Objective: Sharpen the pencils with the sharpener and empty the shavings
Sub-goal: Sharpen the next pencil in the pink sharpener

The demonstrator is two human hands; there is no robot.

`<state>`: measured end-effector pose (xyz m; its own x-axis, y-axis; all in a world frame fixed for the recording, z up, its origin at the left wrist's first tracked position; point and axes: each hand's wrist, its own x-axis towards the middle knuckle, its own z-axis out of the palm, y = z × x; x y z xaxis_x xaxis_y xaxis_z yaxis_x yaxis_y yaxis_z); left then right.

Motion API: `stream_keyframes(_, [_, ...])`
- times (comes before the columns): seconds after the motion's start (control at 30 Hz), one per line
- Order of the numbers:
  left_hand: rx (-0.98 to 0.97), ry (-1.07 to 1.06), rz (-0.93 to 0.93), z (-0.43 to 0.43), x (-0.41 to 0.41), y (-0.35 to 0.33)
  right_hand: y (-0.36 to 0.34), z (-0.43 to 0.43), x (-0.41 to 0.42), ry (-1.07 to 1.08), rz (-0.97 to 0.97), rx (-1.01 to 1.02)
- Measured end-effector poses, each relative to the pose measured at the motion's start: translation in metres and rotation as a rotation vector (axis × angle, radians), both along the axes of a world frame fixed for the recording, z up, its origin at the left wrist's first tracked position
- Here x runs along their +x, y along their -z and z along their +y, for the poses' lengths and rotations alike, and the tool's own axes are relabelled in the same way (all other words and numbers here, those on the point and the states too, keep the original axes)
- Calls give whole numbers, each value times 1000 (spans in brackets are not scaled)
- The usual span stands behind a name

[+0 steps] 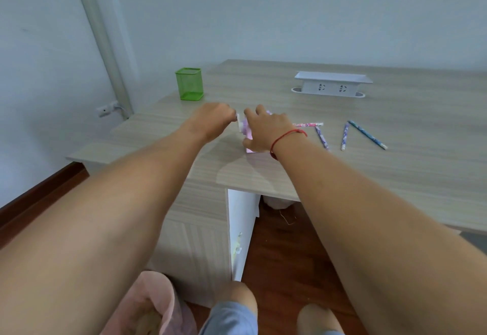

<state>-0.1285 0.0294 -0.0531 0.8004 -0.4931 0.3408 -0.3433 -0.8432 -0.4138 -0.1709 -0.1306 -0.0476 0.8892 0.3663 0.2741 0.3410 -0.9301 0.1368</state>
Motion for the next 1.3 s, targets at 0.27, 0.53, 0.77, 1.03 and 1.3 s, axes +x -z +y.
stream_keyframes(0.27, [-137, 183, -93, -2, -24, -19, -3, 4, 10, 31, 60, 24])
stream_keyframes(0.53, [-305, 235, -35, -1, -55, 21, -1, 4, 10, 36, 83, 50])
stream_keyframes(0.77, [-257, 124, 63, -9, -61, 13, -1, 4, 12, 48, 96, 68])
stream_keyframes(1.03, [-194, -40, 229, -16, -52, 38, -2, 5, 13, 28, 86, 78])
stream_keyframes(1.3, [-125, -16, 296, -14, -25, 38, -1, -1, 15, -31, 25, 65])
